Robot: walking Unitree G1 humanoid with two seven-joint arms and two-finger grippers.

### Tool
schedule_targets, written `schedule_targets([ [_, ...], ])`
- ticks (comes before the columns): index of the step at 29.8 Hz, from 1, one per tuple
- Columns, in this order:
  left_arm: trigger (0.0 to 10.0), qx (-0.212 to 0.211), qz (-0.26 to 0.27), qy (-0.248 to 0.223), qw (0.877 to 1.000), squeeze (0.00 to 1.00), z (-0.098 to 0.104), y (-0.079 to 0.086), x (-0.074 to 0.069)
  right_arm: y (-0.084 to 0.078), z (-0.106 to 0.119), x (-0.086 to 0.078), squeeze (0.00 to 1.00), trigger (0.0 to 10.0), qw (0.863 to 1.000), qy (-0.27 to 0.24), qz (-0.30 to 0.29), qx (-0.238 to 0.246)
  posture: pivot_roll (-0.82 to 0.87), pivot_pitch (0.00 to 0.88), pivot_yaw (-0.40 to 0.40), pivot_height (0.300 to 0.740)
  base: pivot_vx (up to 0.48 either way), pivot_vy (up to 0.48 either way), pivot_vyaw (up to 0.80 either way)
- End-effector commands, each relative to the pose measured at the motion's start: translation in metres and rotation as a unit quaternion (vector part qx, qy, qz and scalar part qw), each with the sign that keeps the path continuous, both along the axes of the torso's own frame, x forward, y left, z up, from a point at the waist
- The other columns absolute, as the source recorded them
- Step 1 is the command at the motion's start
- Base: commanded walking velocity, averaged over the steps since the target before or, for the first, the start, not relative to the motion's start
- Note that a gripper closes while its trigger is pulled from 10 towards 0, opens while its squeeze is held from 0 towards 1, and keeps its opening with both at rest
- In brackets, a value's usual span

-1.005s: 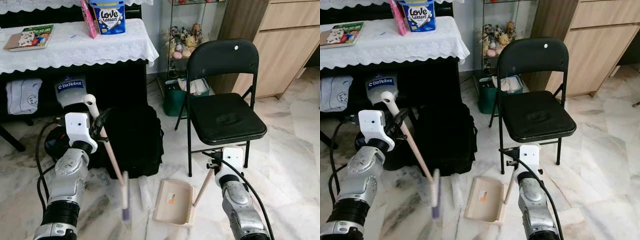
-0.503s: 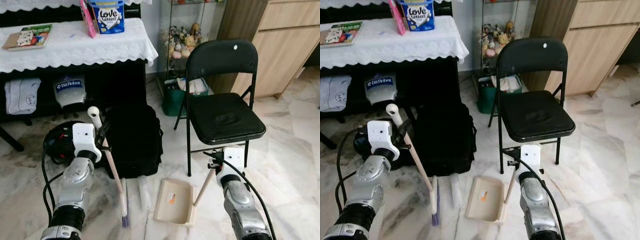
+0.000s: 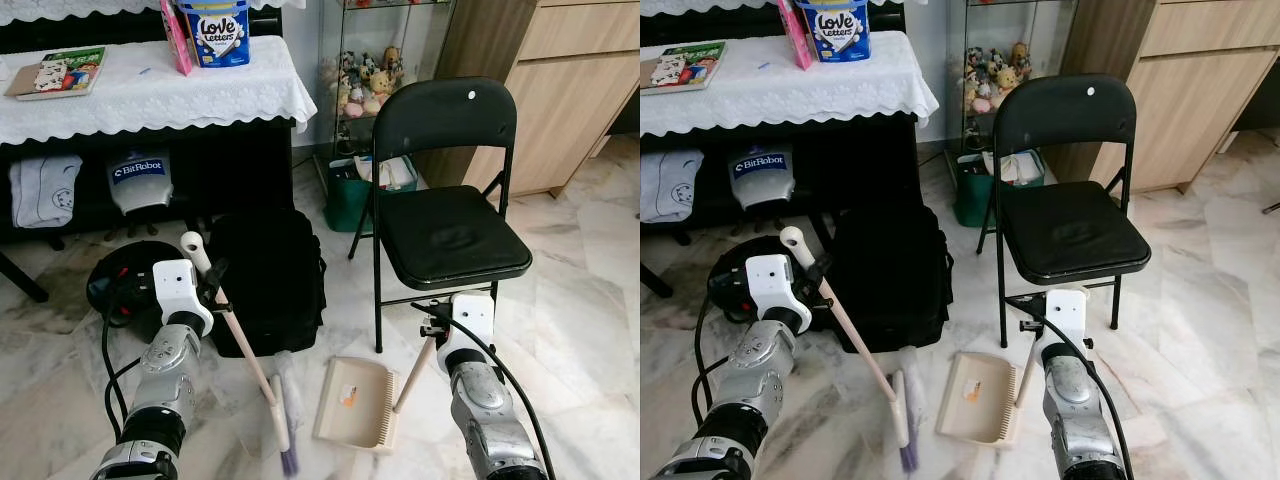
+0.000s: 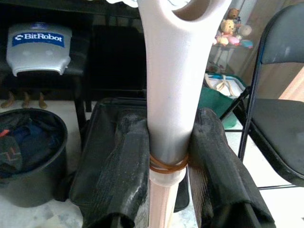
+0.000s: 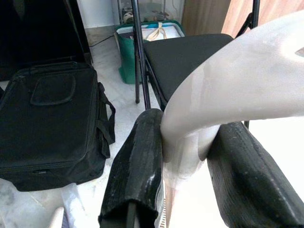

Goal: Sweep floor

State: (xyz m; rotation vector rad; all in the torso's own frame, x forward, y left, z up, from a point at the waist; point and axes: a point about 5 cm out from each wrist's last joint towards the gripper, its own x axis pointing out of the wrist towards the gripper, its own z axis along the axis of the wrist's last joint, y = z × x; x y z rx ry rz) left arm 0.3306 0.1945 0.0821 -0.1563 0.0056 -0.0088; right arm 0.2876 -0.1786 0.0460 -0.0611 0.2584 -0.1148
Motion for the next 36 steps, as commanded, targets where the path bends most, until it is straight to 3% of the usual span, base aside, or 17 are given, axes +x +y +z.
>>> schedule_targets([
  [1, 10.0, -0.039, -0.022, 0.002, 0.999, 0.0, 0.002, -0.005, 0.004, -0.002, 0.004, 0.001, 0.0, 10.0, 1.0, -0.009, -0.005, -0.001, -0.07, 0.089, -0.013, 0.74, 0.0, 0.0, 0.0],
  [3, 10.0, -0.047, -0.033, 0.004, 0.998, 0.0, 0.001, -0.006, 0.004, -0.002, 0.004, 0.001, 0.0, 10.0, 1.0, -0.009, -0.006, -0.001, -0.07, 0.089, -0.013, 0.74, 0.0, 0.0, 0.0],
  [4, 10.0, -0.051, -0.063, 0.009, 0.997, 0.0, 0.001, -0.01, 0.003, -0.003, 0.003, 0.001, 0.0, 10.0, 1.0, -0.008, -0.006, -0.001, -0.07, 0.089, -0.013, 0.74, 0.0, 0.0, 0.0],
  [8, 10.0, -0.035, -0.109, 0.014, 0.993, 0.0, 0.001, -0.012, 0.002, -0.004, 0.003, 0.001, 0.0, 10.0, 1.0, -0.007, -0.007, -0.002, -0.07, 0.089, -0.014, 0.74, 0.0, 0.0, 0.0],
  [19, 10.0, -0.004, -0.173, -0.007, 0.985, 0.0, 0.016, -0.008, 0.002, -0.003, 0.002, 0.002, 0.0, 10.0, 1.0, -0.006, -0.005, -0.003, -0.06, 0.081, -0.016, 0.74, 0.0, 0.0, 0.0],
  [29, 10.0, 0.045, -0.085, -0.041, 0.995, 0.0, 0.031, 0.009, 0.01, -0.003, 0.001, 0.002, 0.0, 10.0, 1.0, -0.001, -0.006, -0.006, -0.06, 0.074, -0.015, 0.74, 0.0, 0.0, 0.0],
  [36, 10.0, 0.056, -0.049, -0.056, 0.996, 0.0, 0.031, 0.006, 0.009, -0.002, 0.001, 0.001, 0.0, 10.0, 1.0, -0.001, -0.007, -0.006, -0.06, 0.072, -0.013, 0.74, 0.0, 0.0, 0.0],
])
